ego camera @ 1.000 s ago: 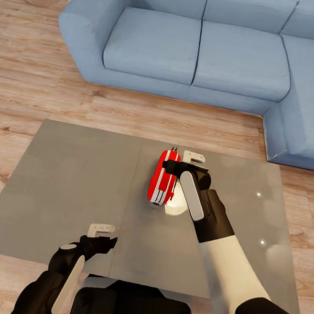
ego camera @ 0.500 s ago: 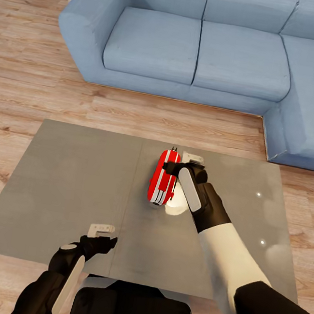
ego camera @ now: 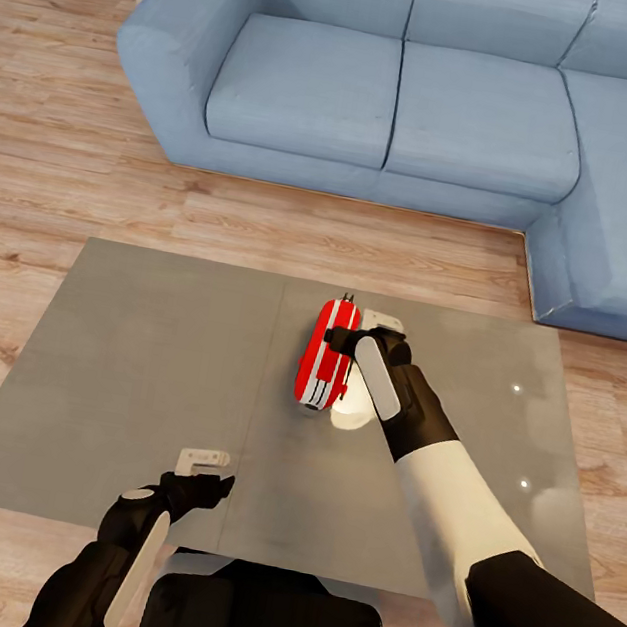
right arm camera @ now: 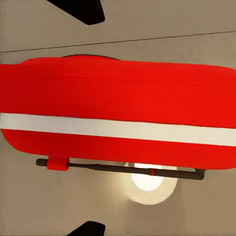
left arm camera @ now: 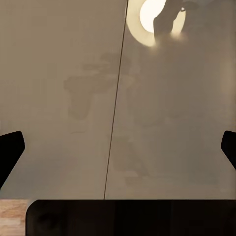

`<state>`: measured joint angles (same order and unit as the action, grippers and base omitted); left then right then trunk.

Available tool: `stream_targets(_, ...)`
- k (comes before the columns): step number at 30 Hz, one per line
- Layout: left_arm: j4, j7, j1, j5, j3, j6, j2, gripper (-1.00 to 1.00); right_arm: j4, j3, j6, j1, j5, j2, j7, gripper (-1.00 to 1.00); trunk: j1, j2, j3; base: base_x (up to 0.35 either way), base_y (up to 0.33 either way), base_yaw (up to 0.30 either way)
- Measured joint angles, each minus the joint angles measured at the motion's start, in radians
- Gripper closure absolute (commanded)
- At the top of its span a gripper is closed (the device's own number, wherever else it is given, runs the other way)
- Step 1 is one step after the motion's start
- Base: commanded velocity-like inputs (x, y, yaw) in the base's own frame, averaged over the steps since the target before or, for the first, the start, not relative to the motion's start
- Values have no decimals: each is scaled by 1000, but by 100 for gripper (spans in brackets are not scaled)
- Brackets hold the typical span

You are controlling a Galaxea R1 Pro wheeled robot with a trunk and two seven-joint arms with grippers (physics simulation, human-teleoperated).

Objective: Turn on the radio receiver that's on the table in the living room.

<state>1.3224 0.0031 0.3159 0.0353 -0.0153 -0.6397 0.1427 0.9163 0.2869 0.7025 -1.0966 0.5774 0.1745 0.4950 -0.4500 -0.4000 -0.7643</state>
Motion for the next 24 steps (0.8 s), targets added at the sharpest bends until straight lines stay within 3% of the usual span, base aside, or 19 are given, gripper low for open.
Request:
stream_targets(7, 0, 0, 0, 0, 0, 0, 0, -100, -1, 11, 0, 1, 3, 0, -2, -100, 0, 0, 0, 0, 0, 0)
stream_targets(16, 0, 0, 0, 0, 0, 0, 0, -100, -94, 21, -36, 0, 10, 0, -19, -100, 0, 0, 0, 0, 0, 0)
stream_targets(24, 0, 0, 0, 0, 0, 0, 0, -100, -94, 21, -40, 1, 10, 0, -28, -100, 0, 0, 0, 0, 0, 0)
